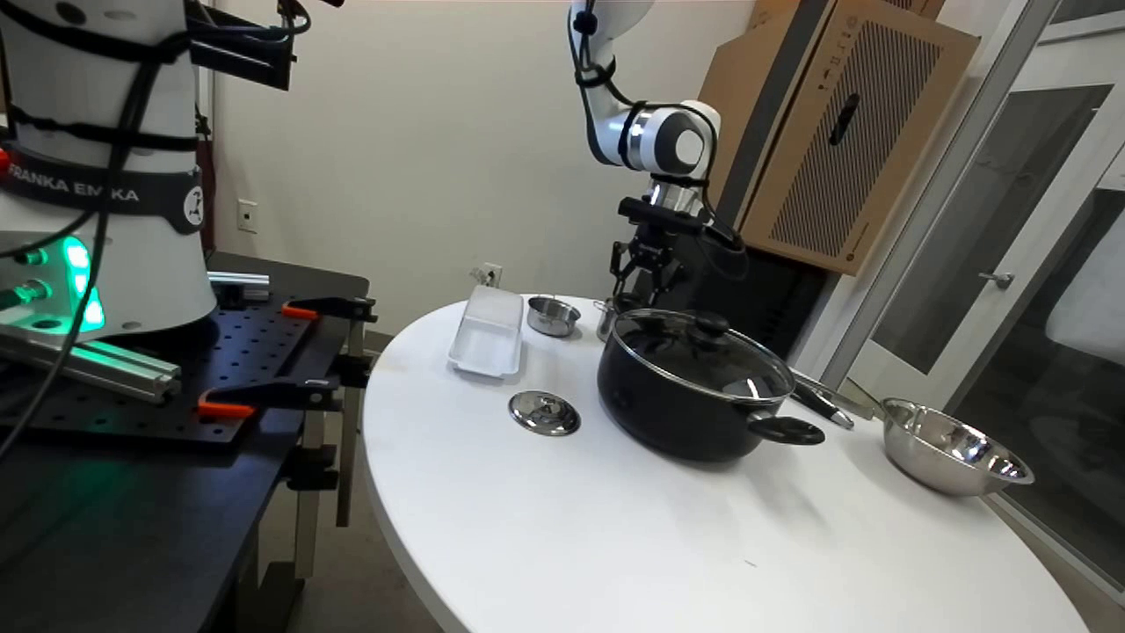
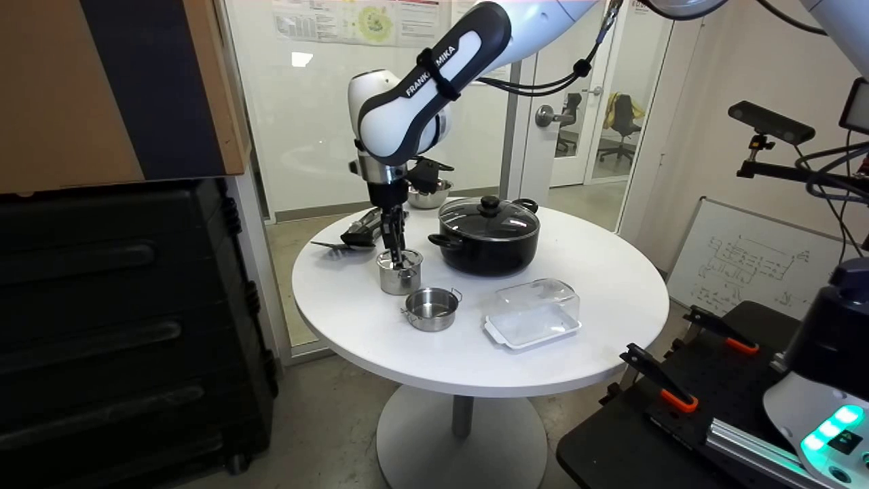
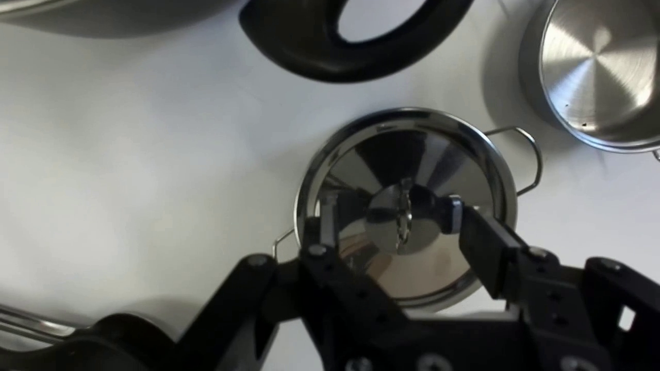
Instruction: Take the lid off the smaller pot
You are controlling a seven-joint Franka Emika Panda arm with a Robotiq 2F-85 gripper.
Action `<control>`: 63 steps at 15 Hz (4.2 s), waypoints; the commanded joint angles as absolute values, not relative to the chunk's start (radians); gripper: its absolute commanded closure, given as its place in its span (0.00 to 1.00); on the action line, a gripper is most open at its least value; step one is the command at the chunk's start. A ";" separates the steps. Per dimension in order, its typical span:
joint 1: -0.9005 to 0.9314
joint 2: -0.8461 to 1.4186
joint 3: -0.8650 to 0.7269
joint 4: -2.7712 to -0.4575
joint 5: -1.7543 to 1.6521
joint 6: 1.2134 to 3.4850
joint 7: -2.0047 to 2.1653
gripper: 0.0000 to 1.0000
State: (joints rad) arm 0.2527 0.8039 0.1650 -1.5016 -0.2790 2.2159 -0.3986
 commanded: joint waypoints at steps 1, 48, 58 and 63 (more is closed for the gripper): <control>0.282 0.829 0.149 -1.453 -0.301 2.186 -0.361 0.58; -0.172 -0.239 -0.133 -2.729 -0.131 2.450 -0.170 1.00; -0.223 -0.005 -0.154 -2.672 -0.242 2.592 0.012 1.00; -0.154 0.173 -0.134 -2.577 -0.274 2.651 0.111 1.00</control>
